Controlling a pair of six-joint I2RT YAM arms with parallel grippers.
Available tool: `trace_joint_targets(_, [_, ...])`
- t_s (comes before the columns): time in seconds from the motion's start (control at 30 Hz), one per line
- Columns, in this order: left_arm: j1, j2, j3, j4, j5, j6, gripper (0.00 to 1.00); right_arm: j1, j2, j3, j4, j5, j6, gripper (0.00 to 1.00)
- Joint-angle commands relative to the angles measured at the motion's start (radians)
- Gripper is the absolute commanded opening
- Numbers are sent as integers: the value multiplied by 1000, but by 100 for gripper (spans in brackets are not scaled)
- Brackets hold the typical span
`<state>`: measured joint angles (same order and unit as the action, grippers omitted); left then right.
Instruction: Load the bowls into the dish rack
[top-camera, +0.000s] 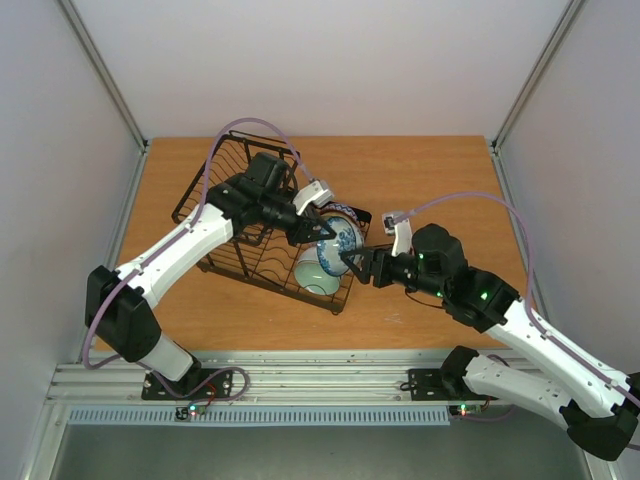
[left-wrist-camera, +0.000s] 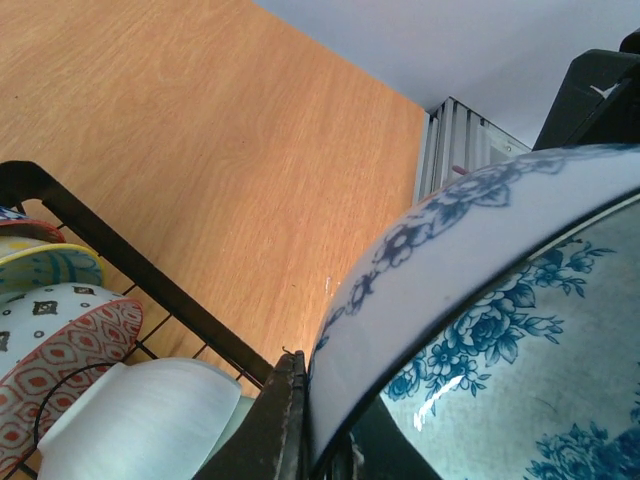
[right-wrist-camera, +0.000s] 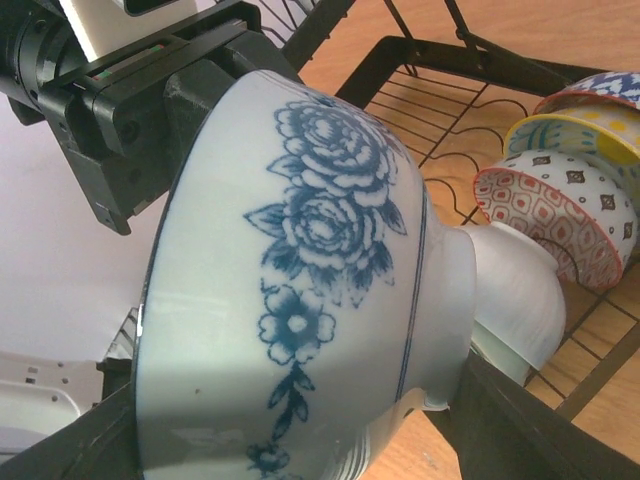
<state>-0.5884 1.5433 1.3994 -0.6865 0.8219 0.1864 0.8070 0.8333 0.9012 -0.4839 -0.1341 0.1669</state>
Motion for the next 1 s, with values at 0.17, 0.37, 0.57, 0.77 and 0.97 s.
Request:
trace_joint_targets(0.17, [-1, -20, 13, 31, 90, -50, 2, 4, 3, 39, -39, 51, -112, 1])
trace_joint_targets(0.37, [-1, -50, 27, 34, -230, -66, 91, 4, 106, 148, -187, 146, -214, 1])
trace_joint_targets(0.57, [-1, -121, 23, 44, -540, -33, 96, 4, 317, 322, -396, 258, -340, 1])
trace_joint_targets(0.77, [-1, -157, 28, 35, -629, 3, 96, 13, 518, 456, -487, 350, -475, 1])
trace_joint_targets(0.97, [-1, -159, 19, 39, -633, 15, 97, 41, 611, 490, -505, 436, -558, 1])
